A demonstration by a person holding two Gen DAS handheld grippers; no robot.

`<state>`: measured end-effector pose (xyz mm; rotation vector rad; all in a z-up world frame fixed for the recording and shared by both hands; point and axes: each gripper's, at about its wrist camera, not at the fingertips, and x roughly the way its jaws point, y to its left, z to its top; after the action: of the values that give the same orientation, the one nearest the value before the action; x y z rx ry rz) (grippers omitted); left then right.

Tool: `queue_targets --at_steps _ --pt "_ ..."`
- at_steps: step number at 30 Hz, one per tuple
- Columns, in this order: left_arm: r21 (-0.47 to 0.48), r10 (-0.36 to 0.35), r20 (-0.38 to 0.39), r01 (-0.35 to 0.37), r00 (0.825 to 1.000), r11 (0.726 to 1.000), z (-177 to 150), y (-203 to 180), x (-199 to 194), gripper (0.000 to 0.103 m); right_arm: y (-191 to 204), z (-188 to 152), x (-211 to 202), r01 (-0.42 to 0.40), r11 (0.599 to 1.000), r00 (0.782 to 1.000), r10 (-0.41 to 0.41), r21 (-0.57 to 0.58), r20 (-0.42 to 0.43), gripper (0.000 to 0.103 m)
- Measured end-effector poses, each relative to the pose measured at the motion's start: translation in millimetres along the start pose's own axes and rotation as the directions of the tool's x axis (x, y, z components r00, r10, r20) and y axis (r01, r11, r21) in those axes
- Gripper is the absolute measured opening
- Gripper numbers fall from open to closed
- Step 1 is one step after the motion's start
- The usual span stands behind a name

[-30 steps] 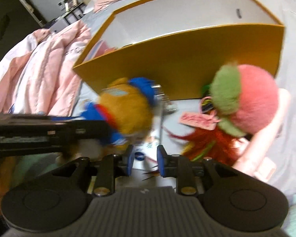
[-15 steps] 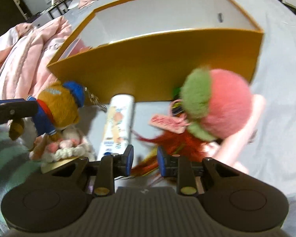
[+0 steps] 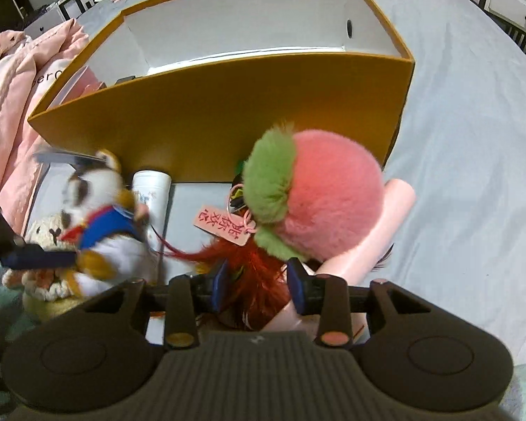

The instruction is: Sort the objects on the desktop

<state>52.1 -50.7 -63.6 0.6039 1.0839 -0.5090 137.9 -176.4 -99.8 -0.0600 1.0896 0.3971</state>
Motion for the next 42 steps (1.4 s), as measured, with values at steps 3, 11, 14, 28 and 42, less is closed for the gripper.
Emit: queue_targets --at_steps 3,11,14,28,42 --pt "0.048 0.032 -0.034 -0.031 0.999 0.998 1.6 -7.8 9.6 0.049 -3.4 -0.4 -0.1 -0.025 1.0 1.0 0.025 0.012 -0.005 0.039" --pt "-0.129 0.092 0.036 -0.086 0.995 0.988 -6.3 6.1 -15.7 0.049 -1.2 -6.8 -23.0 -0.112 0.994 0.987 0.111 0.001 0.117 0.039" --pt "-0.319 0.1 0.046 -0.08 0.994 0.944 -18.1 23.5 -29.3 0.049 7.5 -7.7 -30.1 -0.183 0.982 0.972 0.187 -0.04 0.14 0.039" --pt "-0.704 0.138 0.046 -0.066 0.989 0.707 -62.1 73.3 -60.4 0.049 57.3 1.8 6.0 -0.261 0.962 0.964 0.264 -0.084 0.019 0.042" --pt "-0.768 0.158 0.119 -0.01 0.98 0.64 -72.4 94.7 -69.1 0.049 82.1 17.5 -39.3 -0.194 0.93 0.959 0.247 -0.313 0.137 0.01"
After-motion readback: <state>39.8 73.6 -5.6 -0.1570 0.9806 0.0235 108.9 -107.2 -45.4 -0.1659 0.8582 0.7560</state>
